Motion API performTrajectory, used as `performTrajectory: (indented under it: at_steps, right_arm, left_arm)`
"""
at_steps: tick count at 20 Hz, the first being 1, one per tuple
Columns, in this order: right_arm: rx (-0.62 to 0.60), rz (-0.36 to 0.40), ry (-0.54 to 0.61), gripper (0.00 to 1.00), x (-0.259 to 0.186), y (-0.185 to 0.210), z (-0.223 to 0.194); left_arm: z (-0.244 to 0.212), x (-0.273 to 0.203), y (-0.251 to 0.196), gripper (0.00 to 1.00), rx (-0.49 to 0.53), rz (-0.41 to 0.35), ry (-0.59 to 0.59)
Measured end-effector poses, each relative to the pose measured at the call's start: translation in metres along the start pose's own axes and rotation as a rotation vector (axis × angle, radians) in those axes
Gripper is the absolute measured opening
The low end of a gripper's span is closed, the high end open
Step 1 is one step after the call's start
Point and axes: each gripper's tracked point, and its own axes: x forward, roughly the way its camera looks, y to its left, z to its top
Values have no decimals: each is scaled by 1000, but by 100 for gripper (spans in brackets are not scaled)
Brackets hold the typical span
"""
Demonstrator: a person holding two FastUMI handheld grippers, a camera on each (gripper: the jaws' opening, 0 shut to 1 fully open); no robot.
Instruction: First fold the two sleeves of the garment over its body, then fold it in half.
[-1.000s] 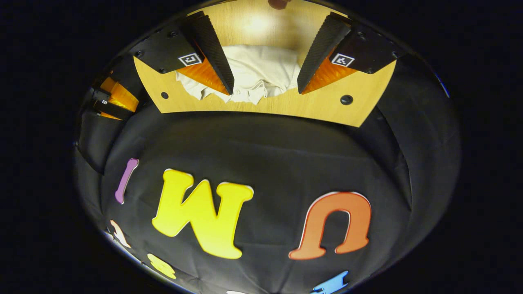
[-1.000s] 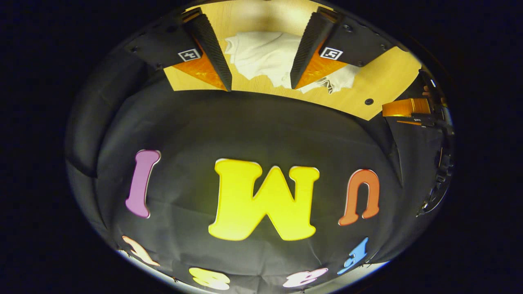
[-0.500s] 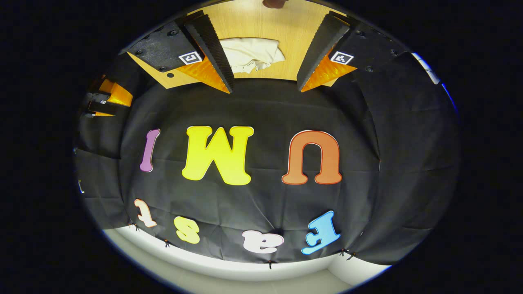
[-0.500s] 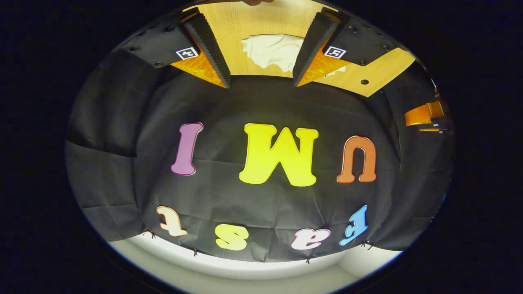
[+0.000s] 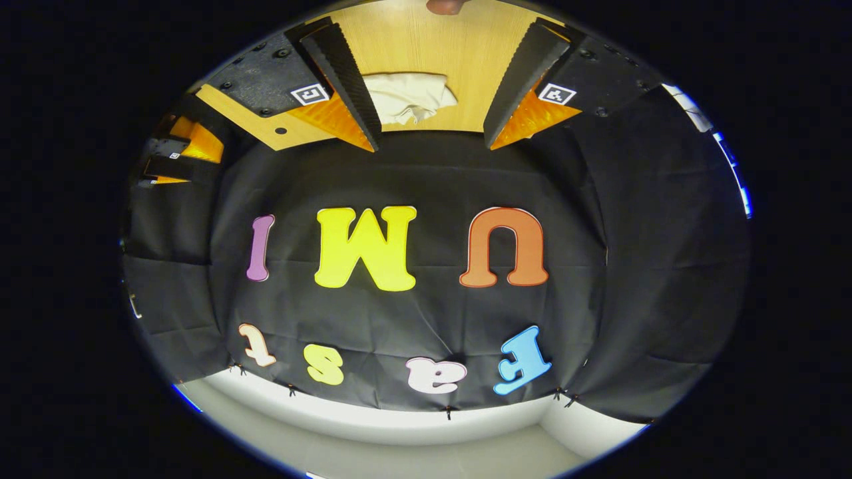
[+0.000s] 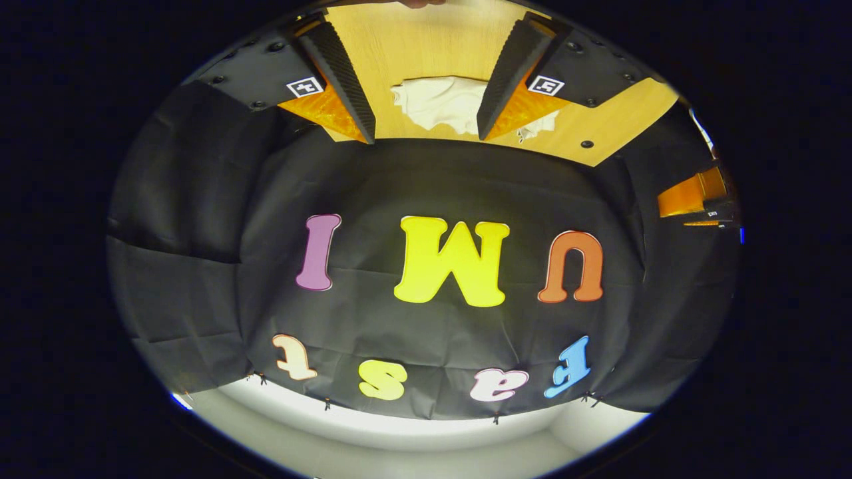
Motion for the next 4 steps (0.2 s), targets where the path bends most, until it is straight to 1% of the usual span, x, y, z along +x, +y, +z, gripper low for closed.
performTrajectory:
  at_steps: [2,4]
  right_arm:
    - [-10,7,-25,95,-3,12,6]
    - [-11,34,-34,95,-6,28,7]
  left_arm:
    - [-1,2,5,98,5,-1,-7]
    - [-2,5,14,98,17,11,-10]
